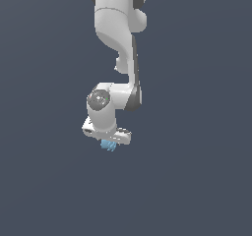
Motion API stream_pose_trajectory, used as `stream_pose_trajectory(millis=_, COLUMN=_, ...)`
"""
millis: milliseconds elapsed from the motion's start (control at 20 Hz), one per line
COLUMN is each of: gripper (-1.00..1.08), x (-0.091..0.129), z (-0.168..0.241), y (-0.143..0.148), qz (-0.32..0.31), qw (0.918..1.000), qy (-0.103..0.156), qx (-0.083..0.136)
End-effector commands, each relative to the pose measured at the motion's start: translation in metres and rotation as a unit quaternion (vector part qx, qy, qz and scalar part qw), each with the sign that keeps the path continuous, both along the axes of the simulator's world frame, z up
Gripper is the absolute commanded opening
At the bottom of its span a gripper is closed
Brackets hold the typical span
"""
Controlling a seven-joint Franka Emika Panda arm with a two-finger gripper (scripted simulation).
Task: Pick up the object and move it to a goal position.
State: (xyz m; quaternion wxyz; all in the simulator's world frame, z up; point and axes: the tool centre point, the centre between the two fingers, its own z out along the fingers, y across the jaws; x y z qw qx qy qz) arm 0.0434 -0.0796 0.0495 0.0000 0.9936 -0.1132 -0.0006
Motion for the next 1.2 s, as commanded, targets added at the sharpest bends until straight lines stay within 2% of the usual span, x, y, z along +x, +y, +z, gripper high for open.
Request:
stream_pose_trajectory(millis=0, gripper=1.00, x=0.000, z=-0.008, y=0.000, qz=0.000, qw=1.0000, qy=-0.001, qx=0.000)
stream_pose_trajectory(millis=200, gripper=1.00, x=0.002, z=-0.010, y=0.000, qz=0.000, qw=1.0000, qy=-0.001, qx=0.000)
stream_pose_trajectory(millis=250, gripper=-1.00, x=0.002, z=-0.010, y=0.000, qz=0.000, qw=1.0000, qy=-0.001, qx=0.000)
stream_pose_trajectory(millis=850, gripper=-1.00, x=0.002, z=-0.009, y=-0.001, qz=0.000, qw=1.0000, qy=-0.001, qx=0.000)
stream_pose_trajectory(millis=1150, gripper=-1.00, x=0.011, z=0.004, y=-0.012, qz=0.000, qw=1.0000, qy=-0.001, qx=0.000)
